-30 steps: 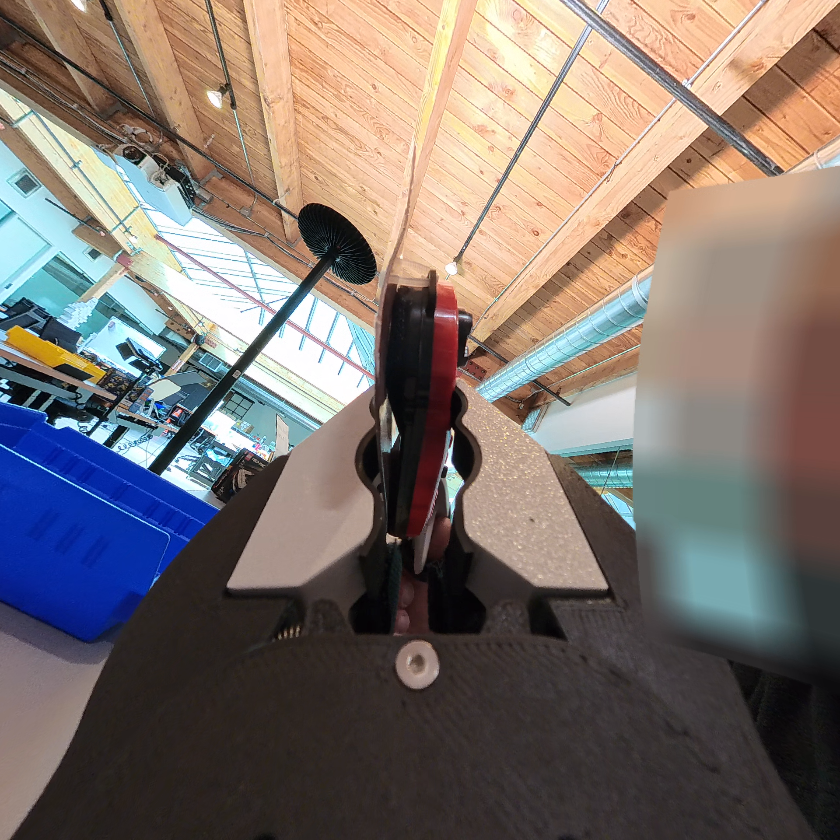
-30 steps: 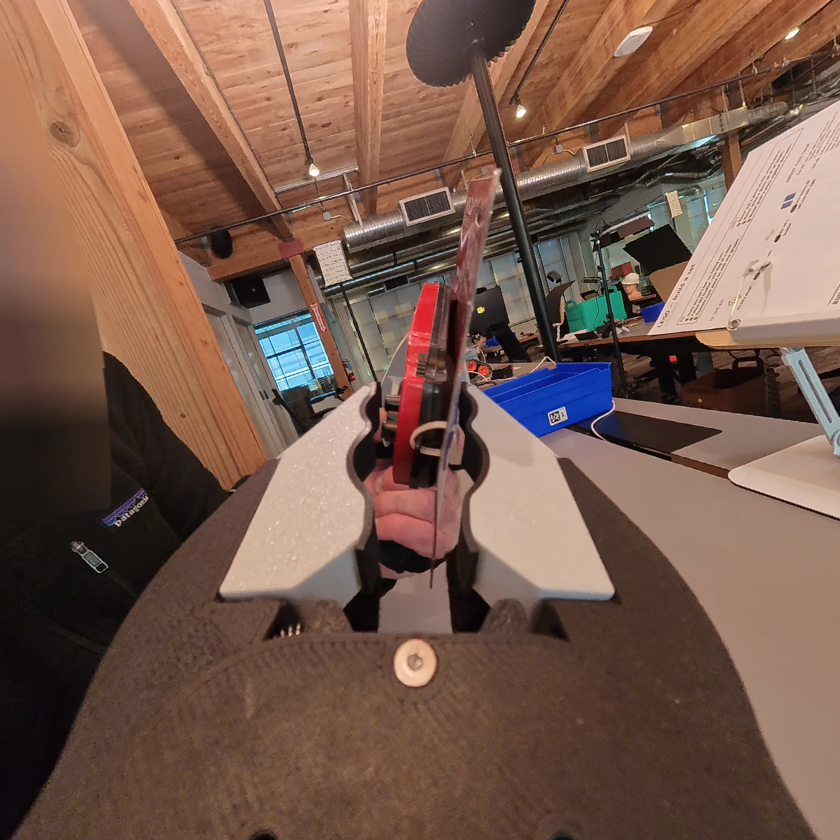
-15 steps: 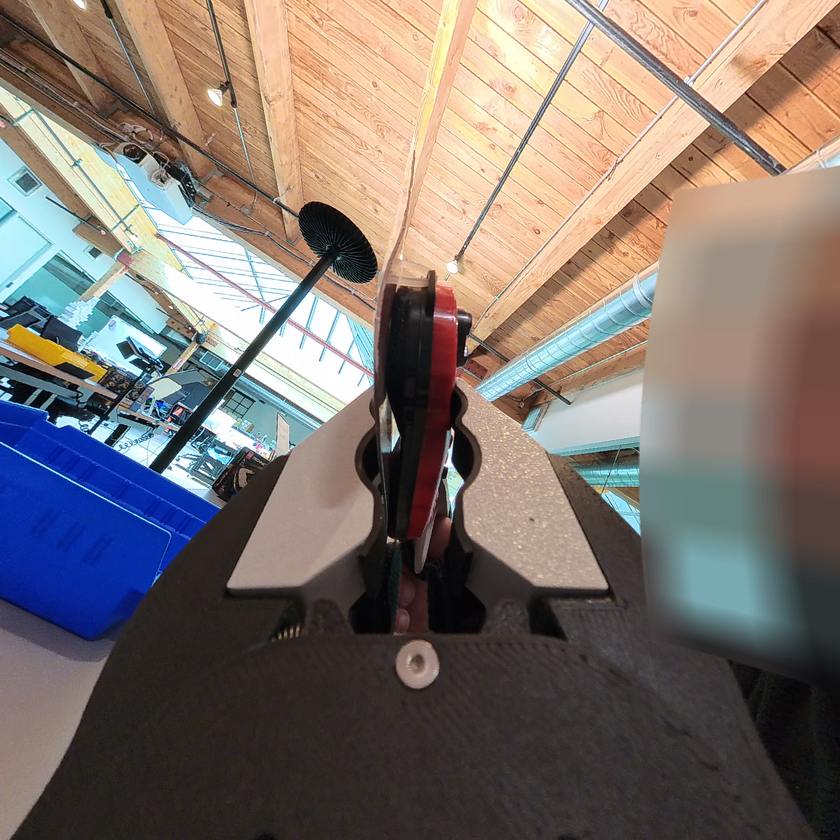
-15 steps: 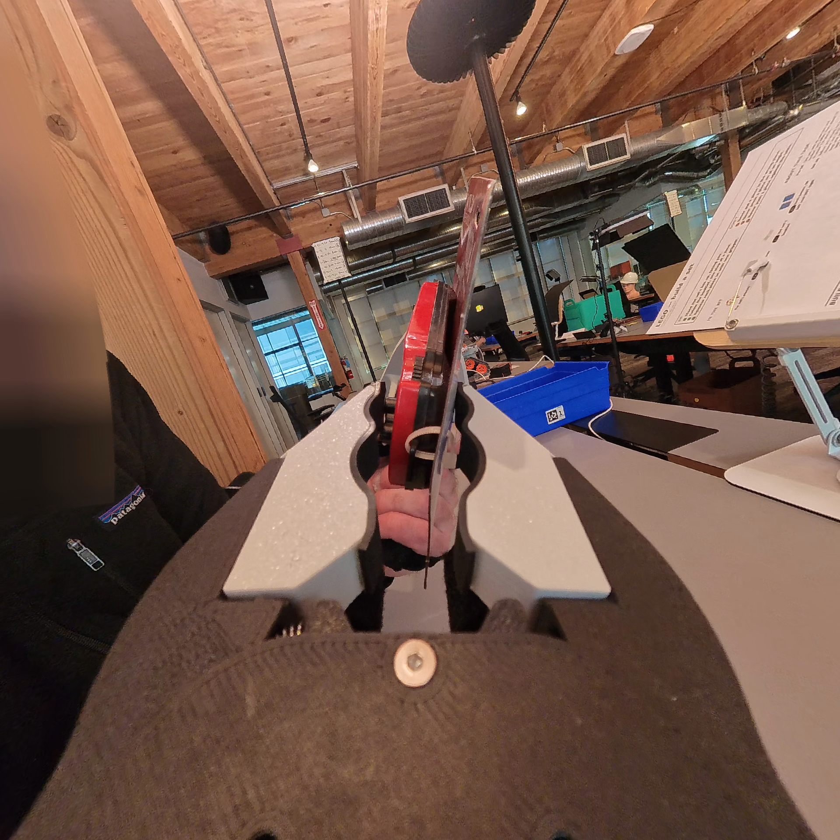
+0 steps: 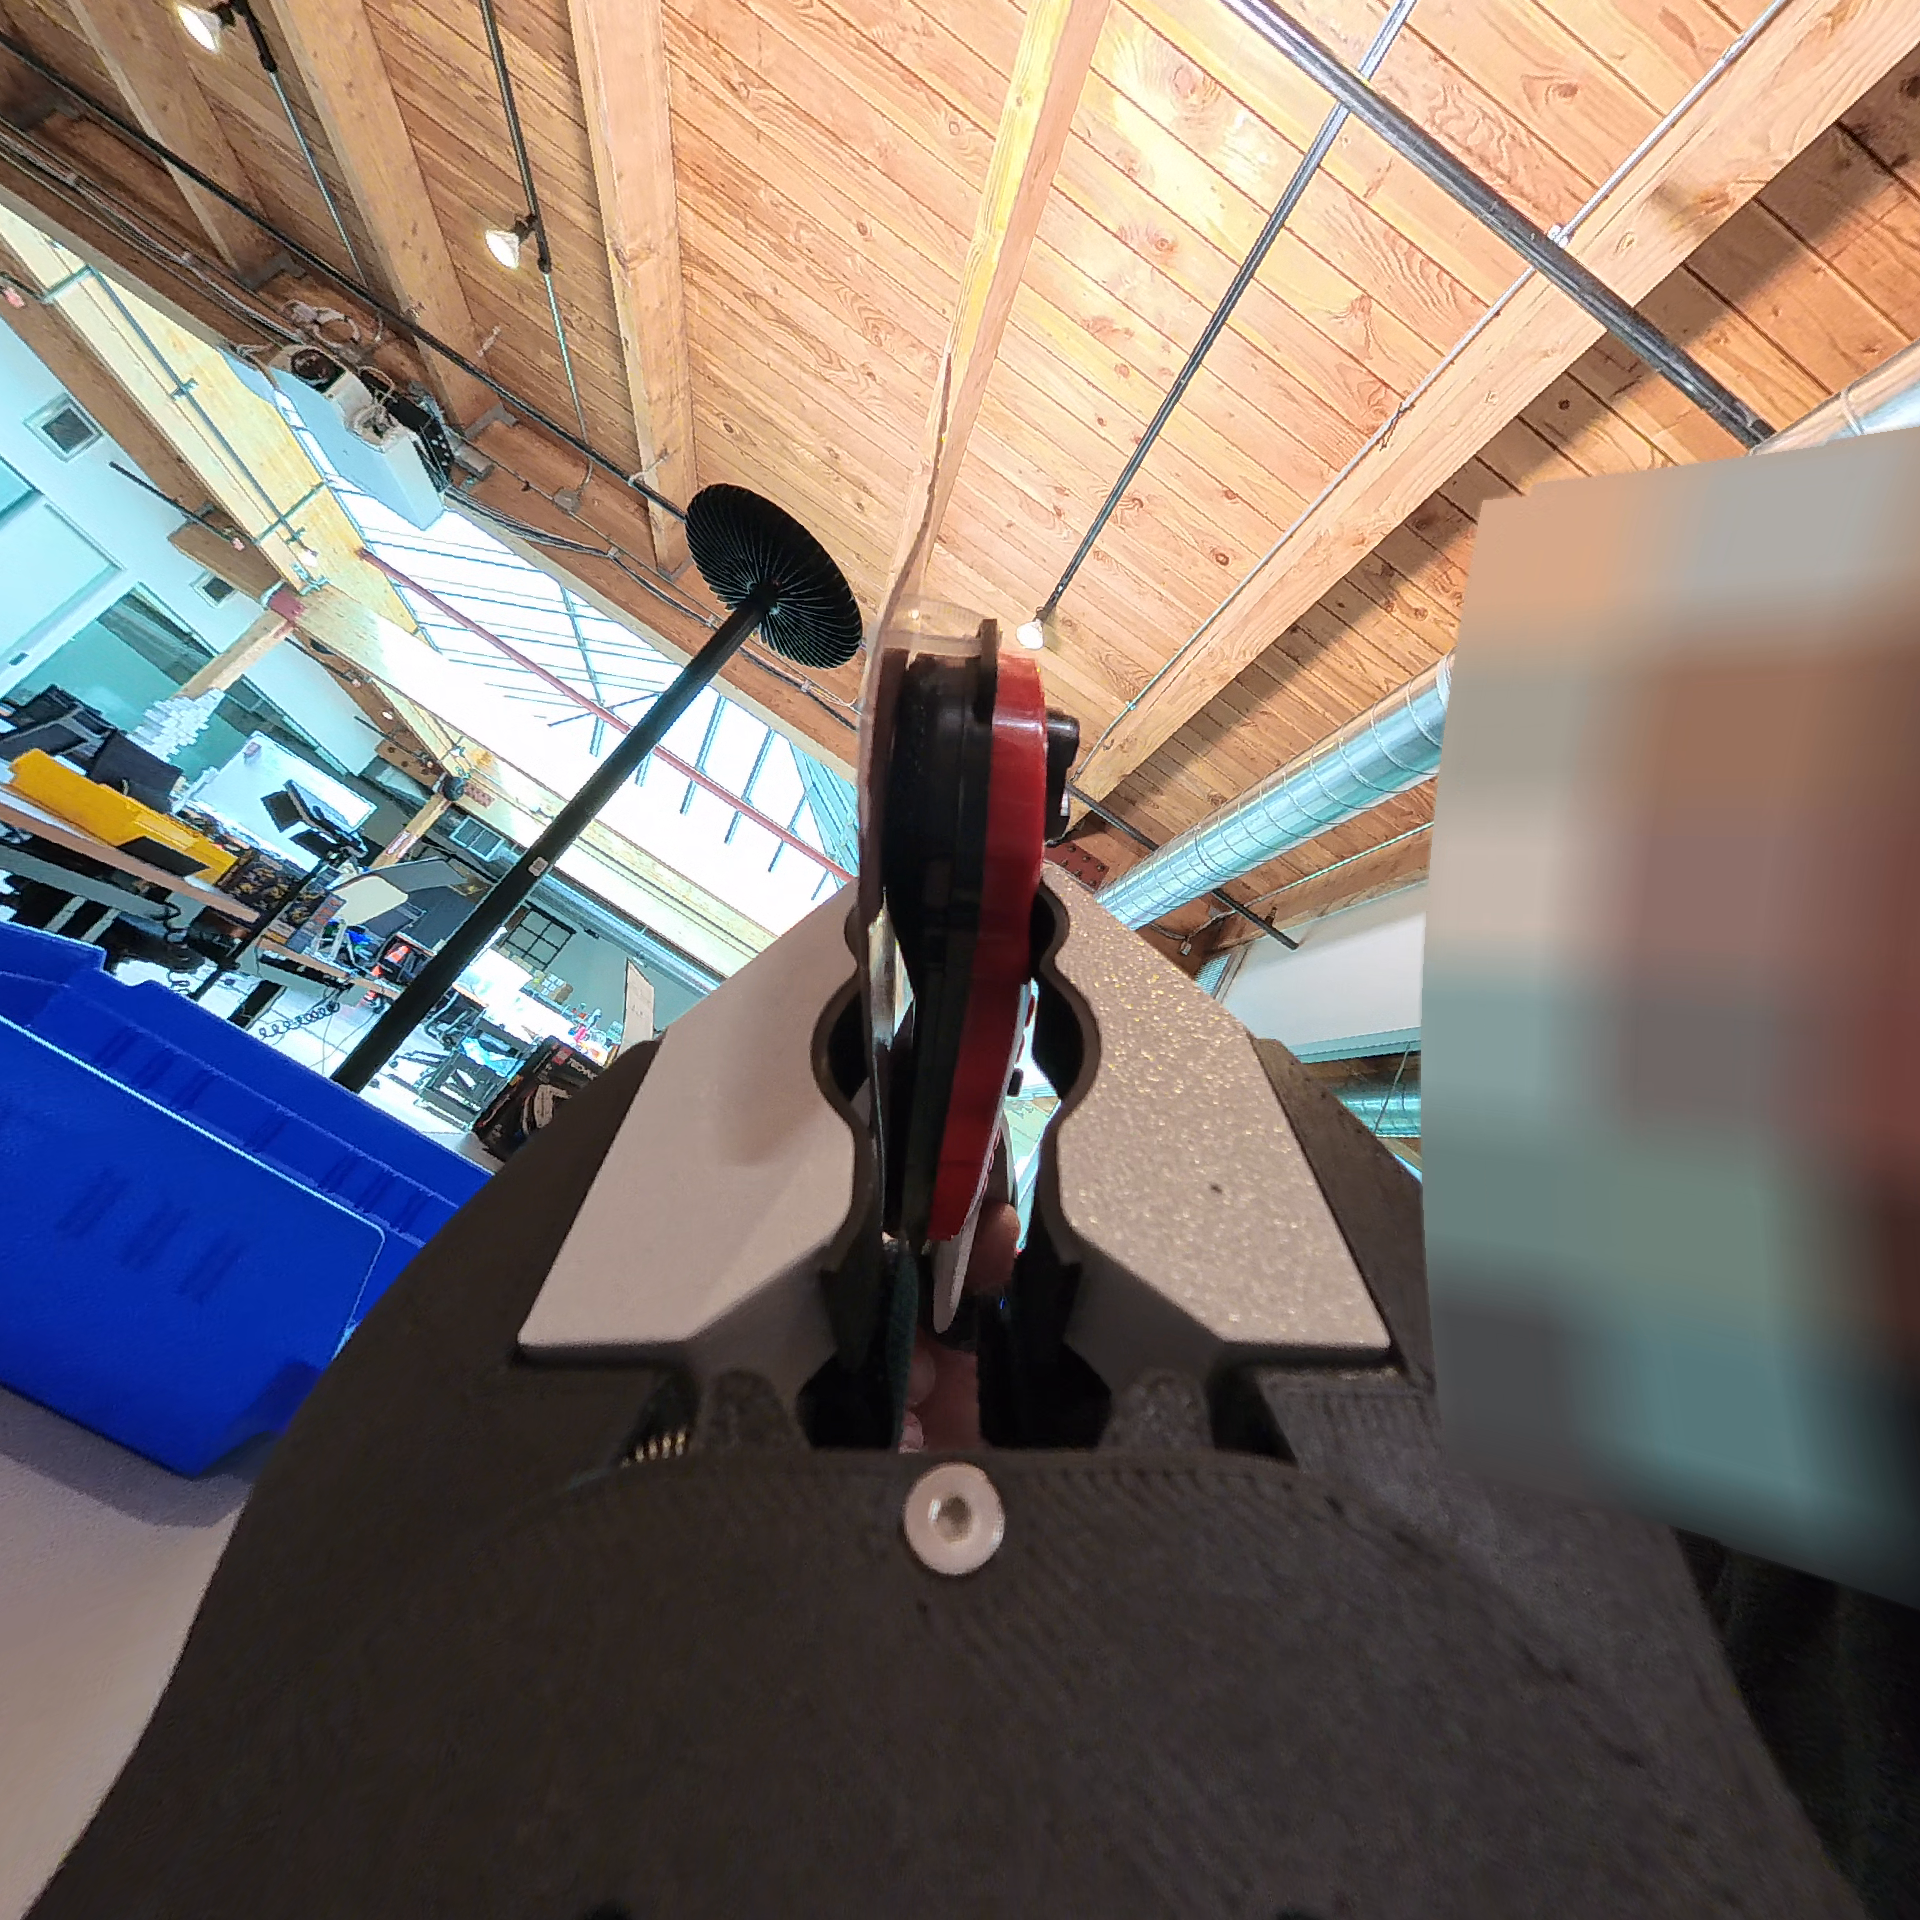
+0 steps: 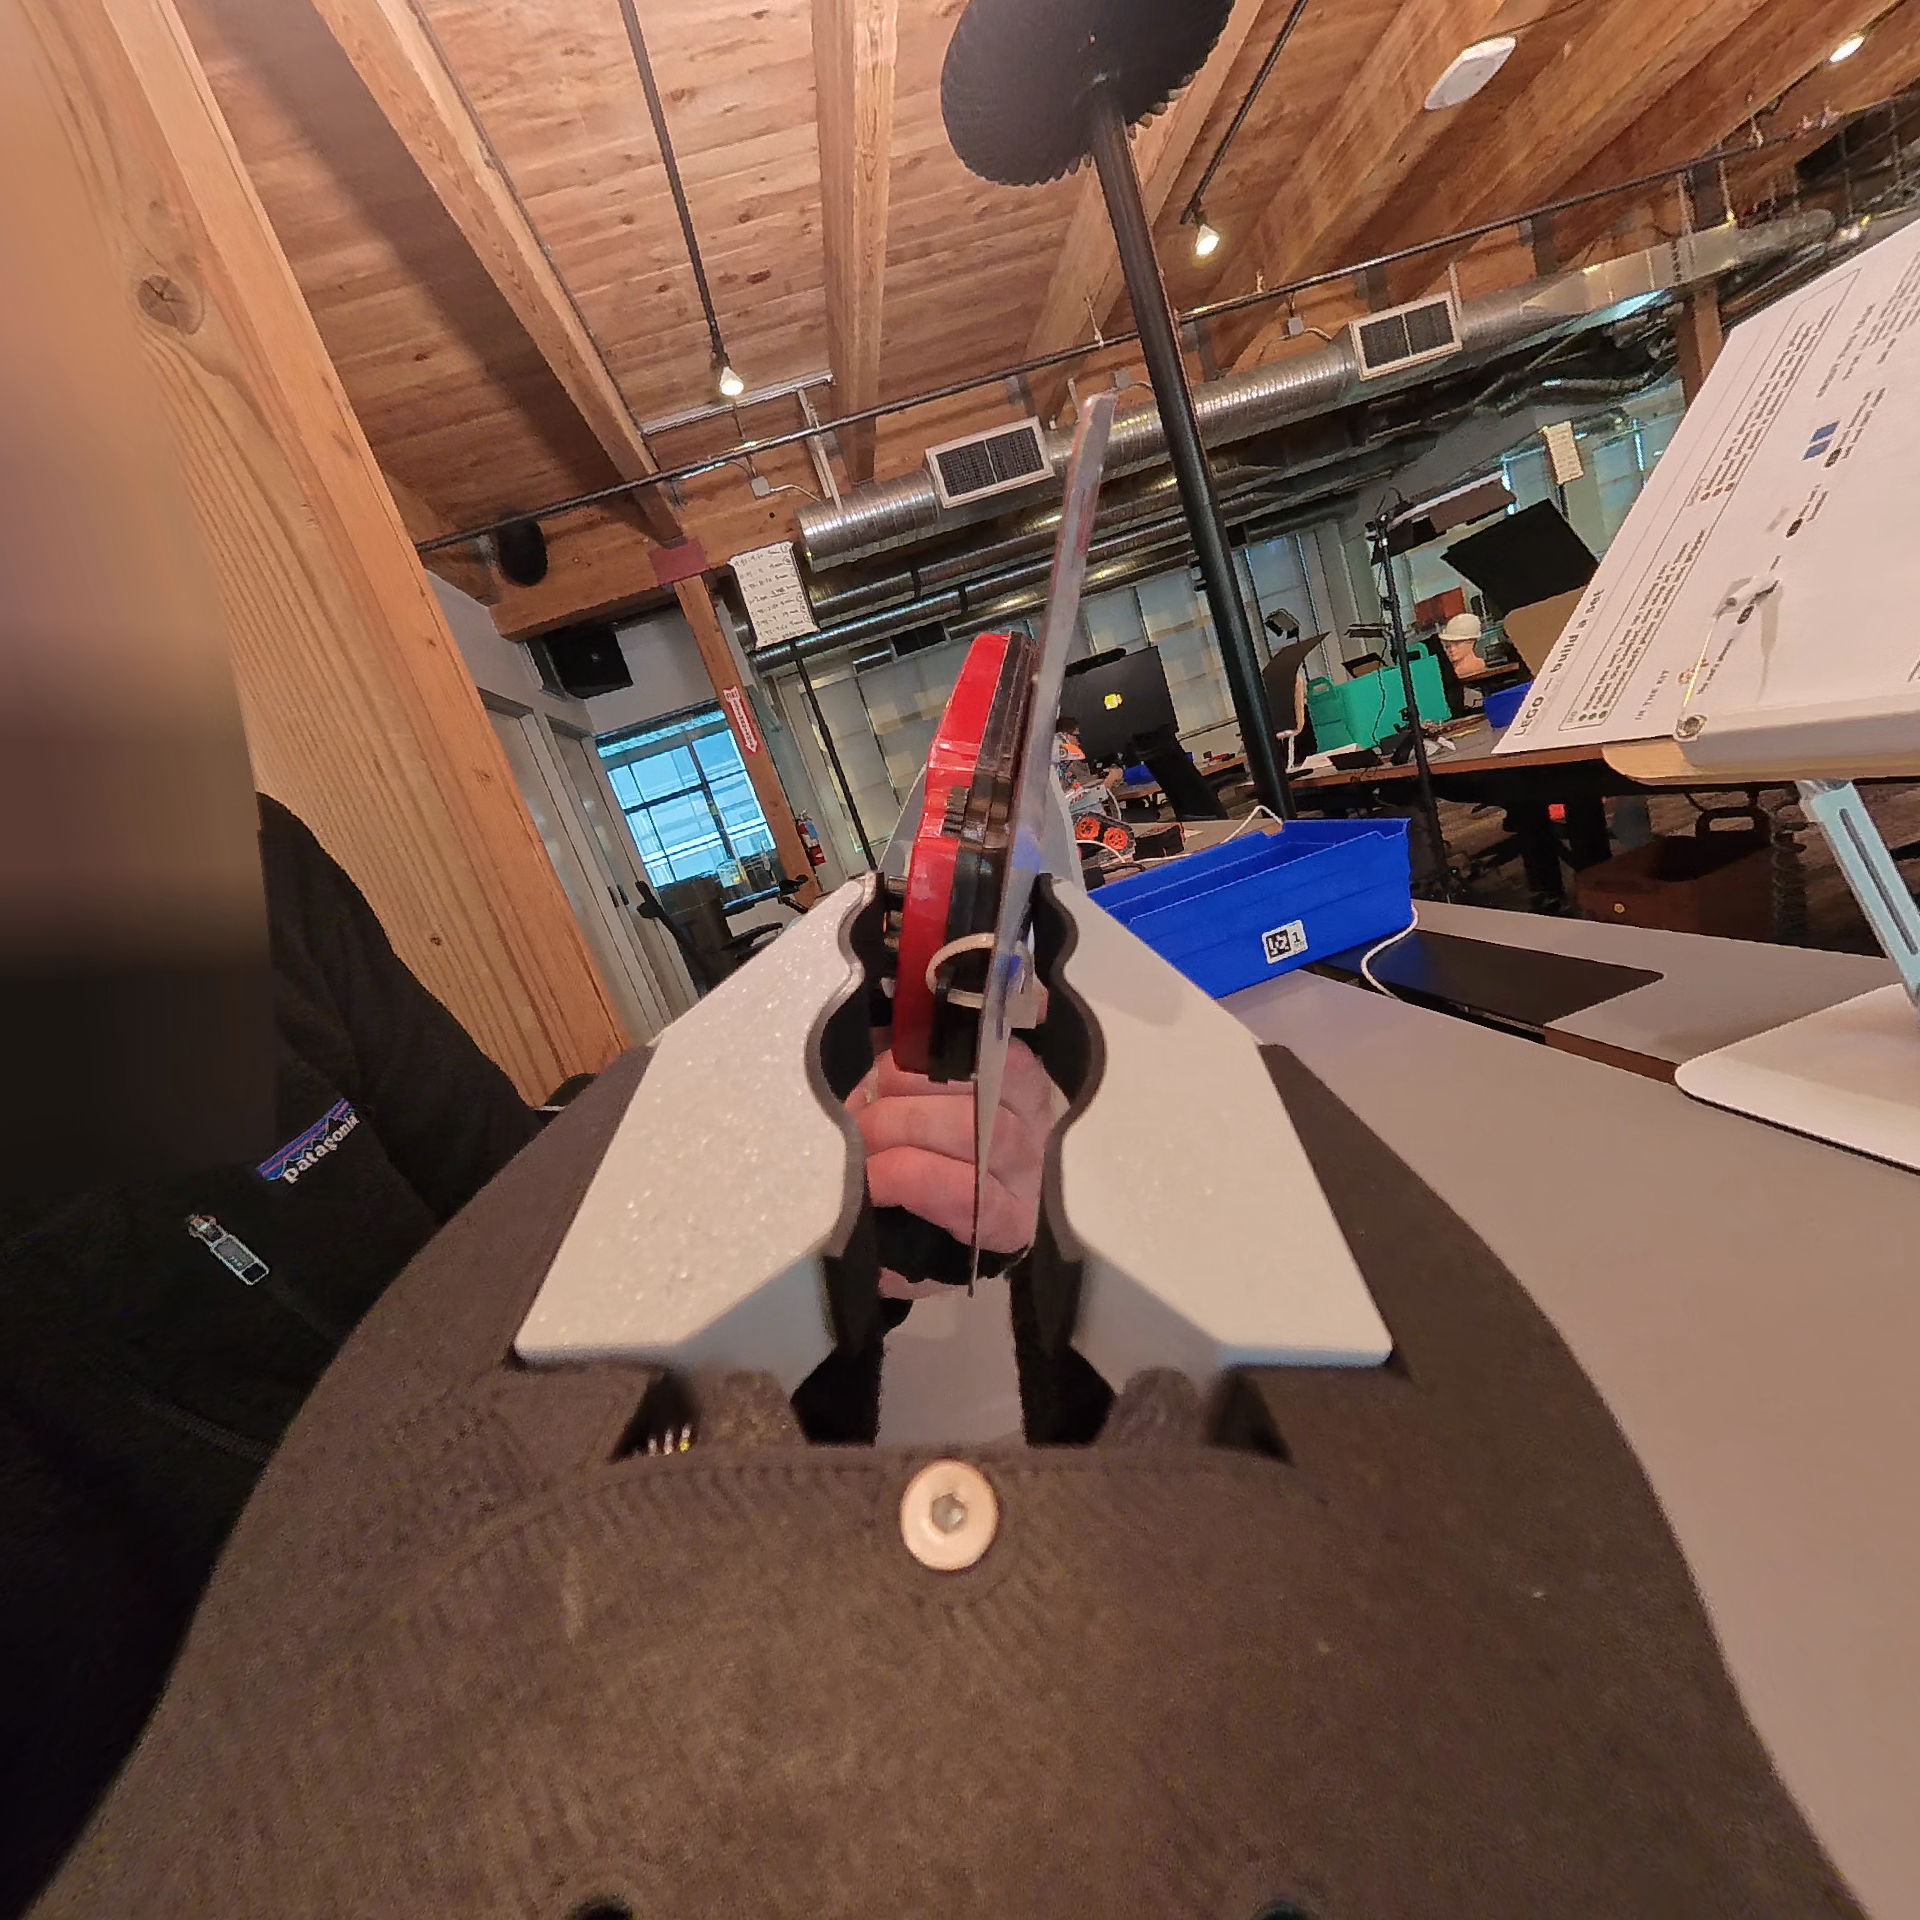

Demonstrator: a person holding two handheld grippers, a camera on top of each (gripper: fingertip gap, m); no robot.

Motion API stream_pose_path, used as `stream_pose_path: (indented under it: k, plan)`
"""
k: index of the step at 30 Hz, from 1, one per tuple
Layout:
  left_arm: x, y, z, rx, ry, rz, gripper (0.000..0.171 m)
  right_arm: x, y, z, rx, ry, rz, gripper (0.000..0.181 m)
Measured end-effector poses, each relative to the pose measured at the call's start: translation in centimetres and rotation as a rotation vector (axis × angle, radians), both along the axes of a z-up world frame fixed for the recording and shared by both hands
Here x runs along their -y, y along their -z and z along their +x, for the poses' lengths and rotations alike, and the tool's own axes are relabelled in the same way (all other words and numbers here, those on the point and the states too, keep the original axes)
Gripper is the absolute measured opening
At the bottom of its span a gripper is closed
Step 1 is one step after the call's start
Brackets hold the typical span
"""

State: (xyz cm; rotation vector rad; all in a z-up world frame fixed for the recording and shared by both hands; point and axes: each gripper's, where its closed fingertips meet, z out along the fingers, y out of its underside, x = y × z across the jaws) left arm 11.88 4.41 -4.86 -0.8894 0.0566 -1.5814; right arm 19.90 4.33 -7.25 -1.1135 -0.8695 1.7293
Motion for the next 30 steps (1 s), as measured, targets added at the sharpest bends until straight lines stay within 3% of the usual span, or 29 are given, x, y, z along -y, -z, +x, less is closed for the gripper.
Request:
stream_pose_path:
  k: [12, 30]
  plan:
    - [0.04, -0.14, -0.01, 0.007, 0.005, 0.005, 0.024, 0.06, 0.16, -0.01, 0.008, -0.012, 0.007, 0.023]
    - [-0.16, -0.08, -0.03, 0.007, -0.003, -0.003, 0.023, 0.42, 0.32, -0.2, 0.015, -0.03, 0.013, 0.036]
